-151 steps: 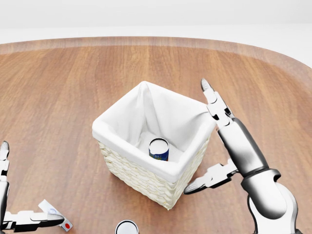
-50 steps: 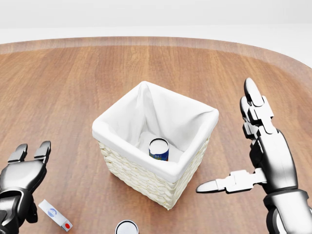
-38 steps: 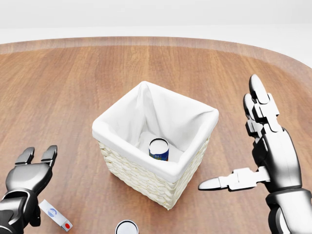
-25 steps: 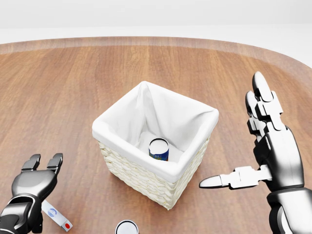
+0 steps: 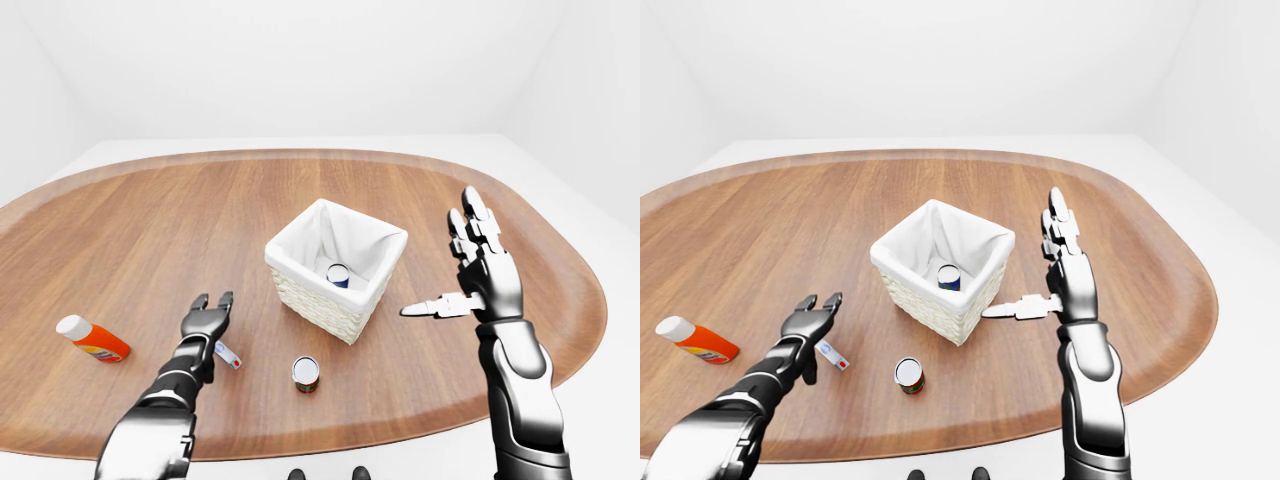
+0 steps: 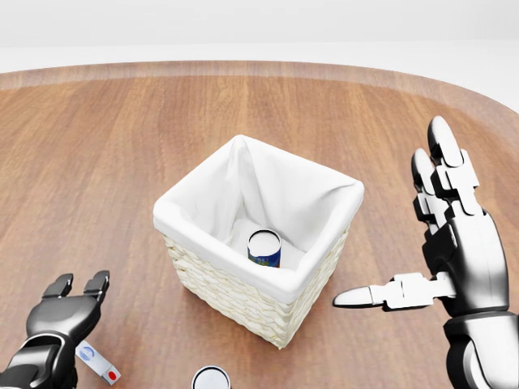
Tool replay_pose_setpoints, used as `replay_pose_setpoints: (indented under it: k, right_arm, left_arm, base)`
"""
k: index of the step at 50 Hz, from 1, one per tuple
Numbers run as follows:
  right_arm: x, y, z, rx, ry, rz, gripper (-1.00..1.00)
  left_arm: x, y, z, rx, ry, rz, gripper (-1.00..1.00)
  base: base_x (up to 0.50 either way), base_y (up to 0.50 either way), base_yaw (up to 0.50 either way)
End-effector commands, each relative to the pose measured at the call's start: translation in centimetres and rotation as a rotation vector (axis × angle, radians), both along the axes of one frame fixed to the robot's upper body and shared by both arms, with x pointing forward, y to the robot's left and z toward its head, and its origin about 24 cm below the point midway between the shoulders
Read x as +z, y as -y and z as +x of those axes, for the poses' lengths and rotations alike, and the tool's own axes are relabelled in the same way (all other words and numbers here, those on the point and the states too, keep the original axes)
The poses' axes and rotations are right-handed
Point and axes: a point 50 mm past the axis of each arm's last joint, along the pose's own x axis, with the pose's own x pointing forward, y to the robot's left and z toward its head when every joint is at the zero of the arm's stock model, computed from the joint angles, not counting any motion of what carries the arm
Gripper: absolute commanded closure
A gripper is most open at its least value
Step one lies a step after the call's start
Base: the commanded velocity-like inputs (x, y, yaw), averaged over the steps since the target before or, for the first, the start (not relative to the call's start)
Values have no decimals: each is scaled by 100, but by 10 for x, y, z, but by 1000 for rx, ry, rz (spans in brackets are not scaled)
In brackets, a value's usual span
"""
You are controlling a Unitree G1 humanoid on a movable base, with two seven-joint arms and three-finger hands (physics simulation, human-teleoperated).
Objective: Pick up the alphabet soup and the cream cheese box, and put them in the basket.
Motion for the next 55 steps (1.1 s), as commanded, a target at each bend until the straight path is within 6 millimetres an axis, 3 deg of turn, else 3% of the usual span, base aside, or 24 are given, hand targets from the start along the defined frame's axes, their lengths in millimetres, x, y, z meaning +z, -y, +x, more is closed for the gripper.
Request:
replay_pose_setpoints:
  k: [1, 6, 16, 31, 34, 37, 39, 43, 47, 55]
  right_arm:
    - [-1, 0, 0, 2, -3, 28, -100]
    - [0, 2, 1, -4, 3, 41, -100]
    - [-22, -10, 4, 24, -100, -23, -100]
    - [-2, -10, -6, 55, 0, 40, -100]
    - [1, -10, -8, 56, 16, 45, -100]
    - [8, -9, -11, 56, 46, 58, -100]
    - [12, -9, -13, 56, 66, 64, -100]
    - [16, -8, -16, 53, 90, 78, -100]
    - [23, -10, -22, 61, 123, 89, -100]
    - [34, -14, -32, 80, 183, 104, -100]
  left_arm:
    - [-6, 2, -5, 24, -26, -22, -100]
    - [-9, 6, -6, 14, -31, -20, -100]
    - [-12, 7, -9, 45, -29, -23, -100]
    - [-17, 2, -16, 85, -50, 11, -100]
    - [-19, 3, -17, 79, -66, 19, -58]
    - [-20, 2, -19, 76, -86, 27, 6]
    - [-21, 3, -20, 80, -90, 22, 23]
    - [-23, 3, -22, 79, -110, 24, 80]
    - [-24, 4, -22, 76, -116, 21, 100]
    - [-22, 5, -20, 77, -102, 16, 100]
  base:
    - [0, 0, 0]
    - [0, 0, 0]
    - [0, 0, 0]
    - [0, 0, 0]
    - [0, 0, 0]
    - [0, 0, 0]
    - [0, 0, 0]
    - [0, 0, 0]
    - [0, 0, 0]
    - [0, 0, 0]
